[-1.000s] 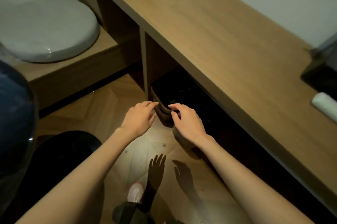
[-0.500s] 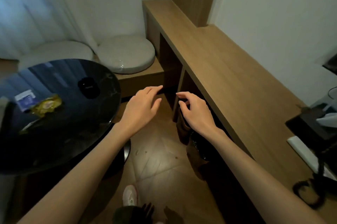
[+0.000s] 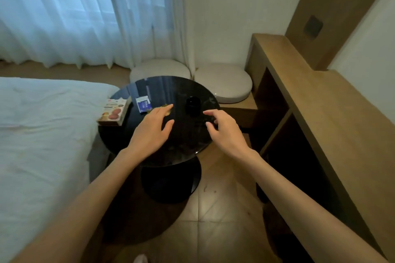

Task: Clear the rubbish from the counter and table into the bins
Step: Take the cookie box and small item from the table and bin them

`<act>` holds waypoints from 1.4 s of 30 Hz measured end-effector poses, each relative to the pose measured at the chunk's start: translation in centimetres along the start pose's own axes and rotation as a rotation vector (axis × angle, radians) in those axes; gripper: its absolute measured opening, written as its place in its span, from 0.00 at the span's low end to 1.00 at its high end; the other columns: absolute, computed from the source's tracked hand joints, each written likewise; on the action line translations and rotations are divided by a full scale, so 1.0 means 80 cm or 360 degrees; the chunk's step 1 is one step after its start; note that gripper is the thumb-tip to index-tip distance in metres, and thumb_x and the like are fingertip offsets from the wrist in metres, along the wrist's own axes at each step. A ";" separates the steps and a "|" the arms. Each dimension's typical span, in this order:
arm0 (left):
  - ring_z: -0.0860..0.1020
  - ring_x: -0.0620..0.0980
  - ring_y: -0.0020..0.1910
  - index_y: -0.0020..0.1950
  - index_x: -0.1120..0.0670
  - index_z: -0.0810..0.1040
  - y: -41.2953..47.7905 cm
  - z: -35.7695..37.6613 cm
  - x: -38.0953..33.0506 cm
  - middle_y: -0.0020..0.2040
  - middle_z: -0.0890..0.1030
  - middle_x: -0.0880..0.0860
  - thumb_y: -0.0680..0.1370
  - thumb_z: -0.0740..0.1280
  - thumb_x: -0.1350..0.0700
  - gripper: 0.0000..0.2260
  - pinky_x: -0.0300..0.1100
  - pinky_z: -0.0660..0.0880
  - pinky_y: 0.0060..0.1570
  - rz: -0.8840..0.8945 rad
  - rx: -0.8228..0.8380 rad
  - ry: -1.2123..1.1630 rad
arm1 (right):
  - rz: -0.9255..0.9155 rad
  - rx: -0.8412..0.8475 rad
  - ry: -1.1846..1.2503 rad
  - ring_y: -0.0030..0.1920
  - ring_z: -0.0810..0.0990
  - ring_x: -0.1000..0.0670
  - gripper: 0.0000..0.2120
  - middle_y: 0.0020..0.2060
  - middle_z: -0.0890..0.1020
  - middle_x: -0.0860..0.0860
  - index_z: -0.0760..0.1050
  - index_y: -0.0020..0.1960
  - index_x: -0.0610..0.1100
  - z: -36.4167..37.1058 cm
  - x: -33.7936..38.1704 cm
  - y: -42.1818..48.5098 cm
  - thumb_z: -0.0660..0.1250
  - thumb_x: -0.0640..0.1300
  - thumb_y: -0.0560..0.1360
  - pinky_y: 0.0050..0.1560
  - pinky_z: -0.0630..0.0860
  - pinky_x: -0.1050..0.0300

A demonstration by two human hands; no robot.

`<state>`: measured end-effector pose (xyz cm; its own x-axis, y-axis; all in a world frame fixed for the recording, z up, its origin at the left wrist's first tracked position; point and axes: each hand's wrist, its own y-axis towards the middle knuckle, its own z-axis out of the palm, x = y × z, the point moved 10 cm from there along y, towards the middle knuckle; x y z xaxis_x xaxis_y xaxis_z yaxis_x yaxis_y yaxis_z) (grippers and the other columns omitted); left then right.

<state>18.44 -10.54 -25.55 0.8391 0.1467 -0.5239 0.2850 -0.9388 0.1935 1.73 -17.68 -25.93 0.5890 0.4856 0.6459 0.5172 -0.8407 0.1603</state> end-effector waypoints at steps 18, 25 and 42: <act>0.59 0.57 0.74 0.76 0.50 0.58 0.100 -0.046 0.359 0.76 0.59 0.56 0.78 0.62 0.49 0.27 0.54 0.59 0.71 -0.0466 0.0157 -0.0030 | 0.0544 0.0185 -0.0001 0.72 0.56 0.38 0.23 0.75 0.56 0.46 0.63 0.71 0.51 0.259 0.077 0.180 0.63 0.46 0.78 0.65 0.65 0.50; 0.54 0.60 0.75 0.77 0.49 0.52 0.173 0.007 0.439 0.77 0.52 0.57 0.77 0.63 0.45 0.32 0.56 0.57 0.71 -0.0644 0.0303 0.0005 | 0.0773 0.0324 -0.0050 0.72 0.52 0.35 0.26 0.76 0.50 0.47 0.61 0.72 0.55 0.341 0.015 0.259 0.64 0.53 0.76 0.68 0.65 0.40; 0.55 0.62 0.72 0.75 0.41 0.48 0.235 0.089 0.548 0.75 0.48 0.58 0.68 0.73 0.42 0.44 0.60 0.59 0.69 -0.1077 0.0439 0.0193 | 0.0841 0.0539 -0.0394 0.63 0.67 0.42 0.24 0.63 0.64 0.45 0.64 0.66 0.55 0.429 -0.082 0.343 0.68 0.48 0.73 0.55 0.74 0.49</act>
<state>57.26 -23.99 -50.82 0.5710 0.7395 -0.3564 0.6447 -0.6728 -0.3629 33.36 -35.69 -51.36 0.9203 0.1043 0.3771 0.2630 -0.8784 -0.3989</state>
